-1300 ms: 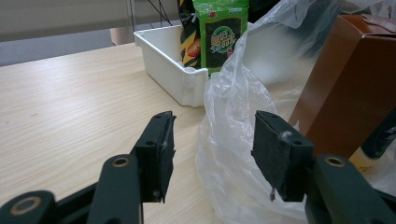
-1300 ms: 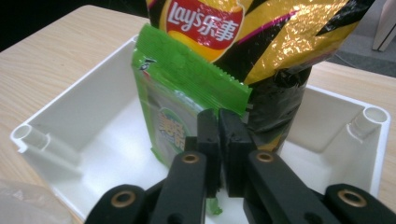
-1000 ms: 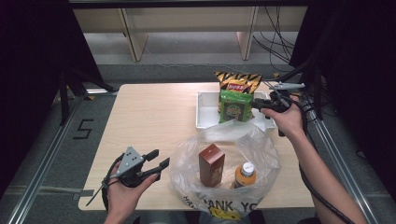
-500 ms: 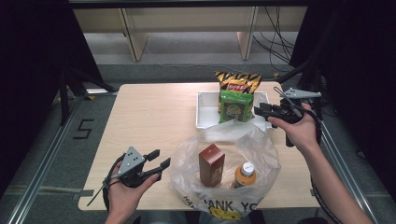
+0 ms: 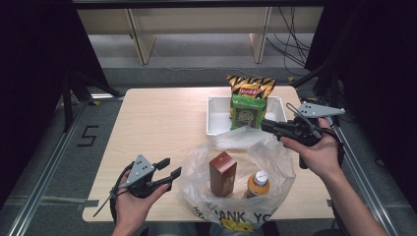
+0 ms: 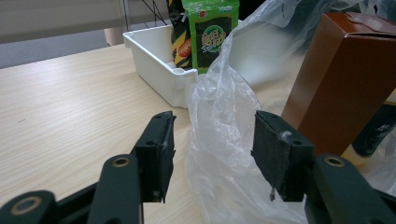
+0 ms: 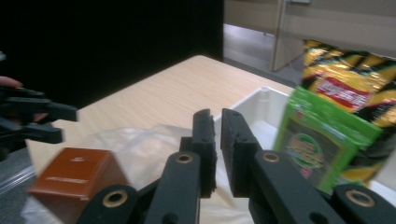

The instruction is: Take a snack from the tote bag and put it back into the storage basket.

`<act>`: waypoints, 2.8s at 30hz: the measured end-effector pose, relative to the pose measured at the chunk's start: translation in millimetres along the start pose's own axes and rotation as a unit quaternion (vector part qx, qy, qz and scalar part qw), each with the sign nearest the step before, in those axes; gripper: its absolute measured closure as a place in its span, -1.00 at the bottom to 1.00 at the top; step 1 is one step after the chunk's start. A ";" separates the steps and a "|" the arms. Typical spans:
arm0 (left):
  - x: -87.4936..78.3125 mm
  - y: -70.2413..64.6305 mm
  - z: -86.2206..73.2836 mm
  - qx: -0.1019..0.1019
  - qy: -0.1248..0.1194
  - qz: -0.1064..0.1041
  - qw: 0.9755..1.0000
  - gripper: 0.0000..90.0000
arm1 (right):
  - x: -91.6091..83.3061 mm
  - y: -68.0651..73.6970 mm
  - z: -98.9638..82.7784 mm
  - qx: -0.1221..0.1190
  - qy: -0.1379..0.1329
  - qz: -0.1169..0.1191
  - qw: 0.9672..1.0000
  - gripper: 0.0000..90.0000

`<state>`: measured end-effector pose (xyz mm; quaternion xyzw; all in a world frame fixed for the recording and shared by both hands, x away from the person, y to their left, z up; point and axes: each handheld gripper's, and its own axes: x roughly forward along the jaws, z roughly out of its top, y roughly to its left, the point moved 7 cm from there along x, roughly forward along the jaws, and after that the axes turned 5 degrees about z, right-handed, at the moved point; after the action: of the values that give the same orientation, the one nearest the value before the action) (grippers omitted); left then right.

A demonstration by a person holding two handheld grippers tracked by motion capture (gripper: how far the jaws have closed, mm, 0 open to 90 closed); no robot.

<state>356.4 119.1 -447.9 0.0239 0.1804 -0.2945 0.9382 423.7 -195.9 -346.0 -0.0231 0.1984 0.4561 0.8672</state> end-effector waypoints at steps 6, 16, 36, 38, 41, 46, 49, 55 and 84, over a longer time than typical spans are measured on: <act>-0.4 -0.4 0.9 0.001 -0.004 -0.003 1.000 0.07 | 4.3 19.9 -7.4 -0.002 0.009 0.017 1.000 0.98; 0.6 -1.6 0.8 0.002 -0.001 -0.004 1.000 0.07 | -2.5 46.0 -5.9 -0.043 0.007 0.038 0.998 1.00; -1.1 -0.4 0.1 0.003 -0.002 -0.003 1.000 0.07 | -1.5 40.1 -68.8 -0.040 0.097 -0.025 0.994 1.00; -1.0 -0.4 -0.4 0.002 -0.001 -0.004 1.000 0.07 | -4.4 35.3 -76.3 -0.034 0.110 -0.034 0.993 1.00; -1.5 -0.3 -0.2 0.003 0.000 -0.002 1.000 0.07 | -5.1 29.4 -89.6 -0.023 0.128 -0.038 0.991 1.00; -1.3 -0.8 -0.2 0.003 -0.001 -0.003 1.000 0.07 | -7.4 23.4 -109.2 -0.006 0.137 -0.054 0.989 1.00; -0.2 -2.3 -1.6 0.004 0.003 -0.005 1.000 0.07 | -9.9 24.2 -119.2 0.007 0.145 -0.056 0.988 0.99; 1.1 -5.4 -2.1 0.006 0.000 -0.011 1.000 0.07 | -13.4 20.8 -136.8 0.013 0.163 -0.052 0.985 0.93; 6.2 -11.7 -6.9 0.008 0.010 -0.019 1.000 0.07 | -41.7 22.8 -119.8 0.035 0.038 -0.013 0.999 -0.09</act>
<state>352.4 107.1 -455.8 0.0307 0.1875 -0.3139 0.9302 345.7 -241.7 -437.8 -0.0127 0.2466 0.4365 0.8652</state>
